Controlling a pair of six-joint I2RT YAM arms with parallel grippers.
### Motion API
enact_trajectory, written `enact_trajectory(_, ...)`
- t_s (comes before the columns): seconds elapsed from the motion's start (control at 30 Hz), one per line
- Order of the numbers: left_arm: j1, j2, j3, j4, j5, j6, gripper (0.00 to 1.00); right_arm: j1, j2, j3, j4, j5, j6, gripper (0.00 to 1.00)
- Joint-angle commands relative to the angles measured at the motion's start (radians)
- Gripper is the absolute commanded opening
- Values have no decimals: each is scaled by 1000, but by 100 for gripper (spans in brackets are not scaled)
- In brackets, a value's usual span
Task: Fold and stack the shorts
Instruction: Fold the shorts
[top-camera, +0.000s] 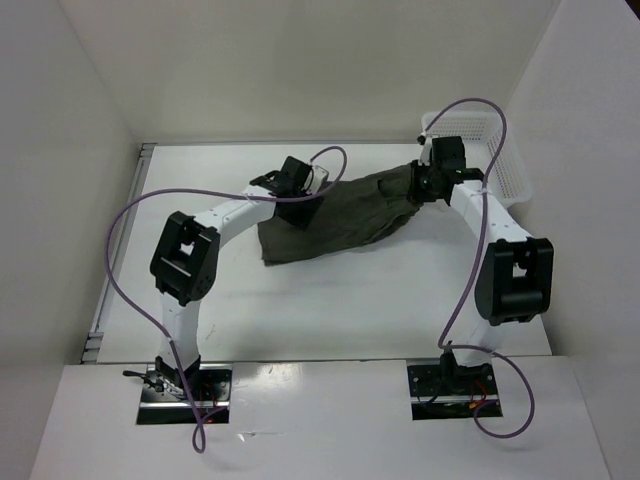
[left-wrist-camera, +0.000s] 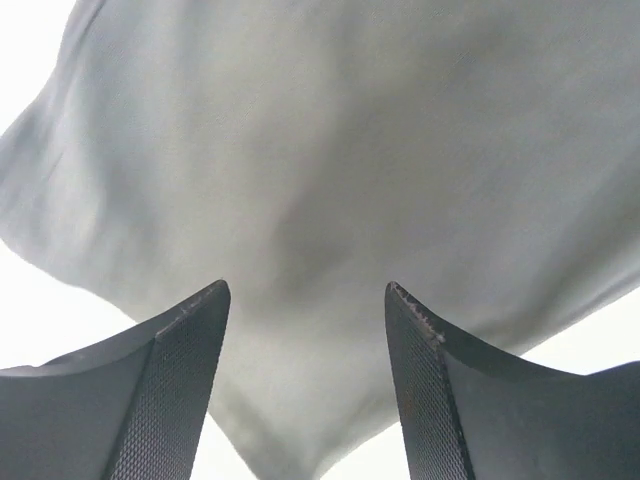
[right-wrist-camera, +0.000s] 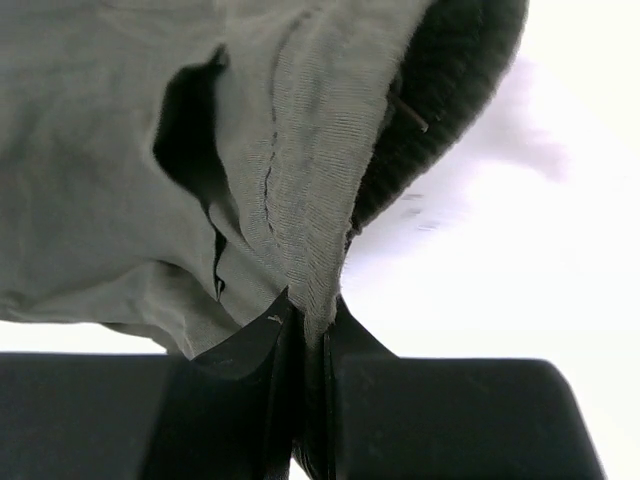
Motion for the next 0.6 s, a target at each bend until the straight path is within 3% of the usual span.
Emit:
enact_trajectory(0.0,31,-69,-76,42,-22,4,71,1,-99,57,-21,121,-111,0)
enact_trajectory(0.27,31,-80,-125,76,44,4,74,11,-133,129,2,313,-272,0)
enact_trajectory(0.57,31,32,-50,108,164,4,74,243,-41,191,25,475,-390,0)
